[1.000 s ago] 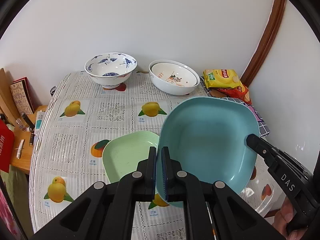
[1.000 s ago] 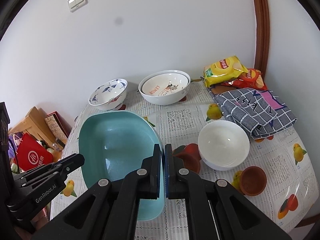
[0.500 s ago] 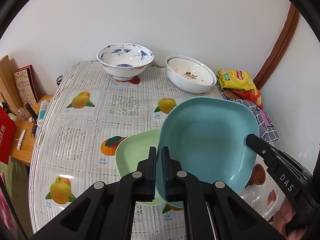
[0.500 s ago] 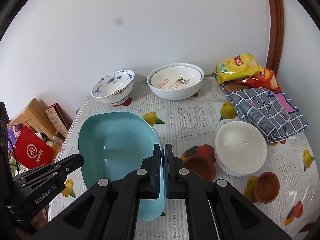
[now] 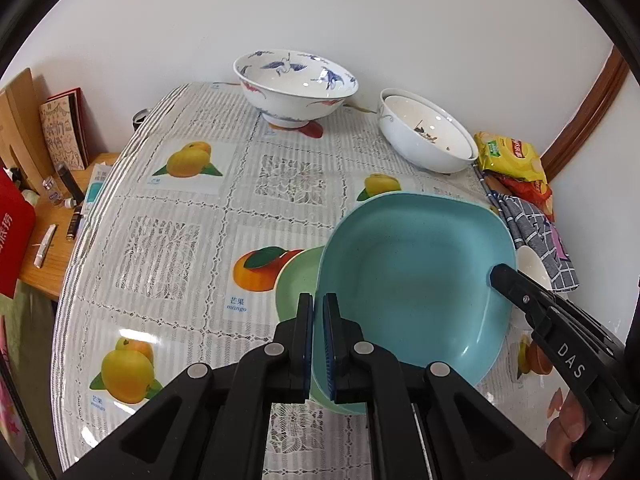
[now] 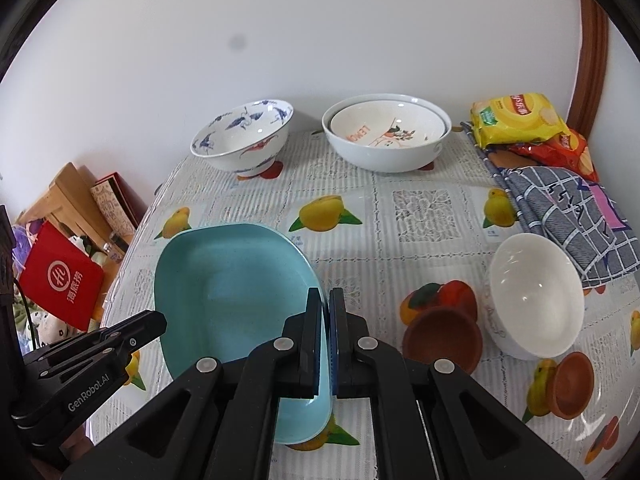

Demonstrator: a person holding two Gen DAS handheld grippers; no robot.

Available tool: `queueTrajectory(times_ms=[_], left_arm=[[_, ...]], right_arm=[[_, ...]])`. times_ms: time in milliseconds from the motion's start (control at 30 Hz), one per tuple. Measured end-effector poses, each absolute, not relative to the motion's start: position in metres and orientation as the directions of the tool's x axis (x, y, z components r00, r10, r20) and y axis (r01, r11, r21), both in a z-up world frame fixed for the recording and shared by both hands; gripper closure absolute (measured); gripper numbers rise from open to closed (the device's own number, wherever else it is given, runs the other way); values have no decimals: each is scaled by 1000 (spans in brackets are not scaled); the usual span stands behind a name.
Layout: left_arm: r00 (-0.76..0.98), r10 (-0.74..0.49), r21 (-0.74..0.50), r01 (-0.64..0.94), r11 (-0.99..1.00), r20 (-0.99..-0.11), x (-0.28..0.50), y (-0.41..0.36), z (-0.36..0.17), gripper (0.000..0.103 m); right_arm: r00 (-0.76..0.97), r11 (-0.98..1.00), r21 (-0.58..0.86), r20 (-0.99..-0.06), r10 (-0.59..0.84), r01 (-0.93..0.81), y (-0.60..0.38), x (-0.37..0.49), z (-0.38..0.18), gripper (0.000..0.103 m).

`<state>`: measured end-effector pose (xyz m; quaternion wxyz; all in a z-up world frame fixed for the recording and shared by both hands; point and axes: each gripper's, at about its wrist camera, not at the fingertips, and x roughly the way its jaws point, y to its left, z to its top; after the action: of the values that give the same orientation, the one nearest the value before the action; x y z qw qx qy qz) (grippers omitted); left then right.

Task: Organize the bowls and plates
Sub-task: 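Lower the light-blue plate onto the green plate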

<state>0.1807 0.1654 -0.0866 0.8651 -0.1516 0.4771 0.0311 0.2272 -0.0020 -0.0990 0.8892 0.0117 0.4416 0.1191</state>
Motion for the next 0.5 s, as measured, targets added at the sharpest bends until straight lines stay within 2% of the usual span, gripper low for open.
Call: queueTrajectory(times_ms=[500], left_arm=[[500, -98, -232, -212, 949, -860, 193, 178, -113, 97]], right_arm=[[527, 968, 82, -826, 200, -239, 18, 255, -128, 99]])
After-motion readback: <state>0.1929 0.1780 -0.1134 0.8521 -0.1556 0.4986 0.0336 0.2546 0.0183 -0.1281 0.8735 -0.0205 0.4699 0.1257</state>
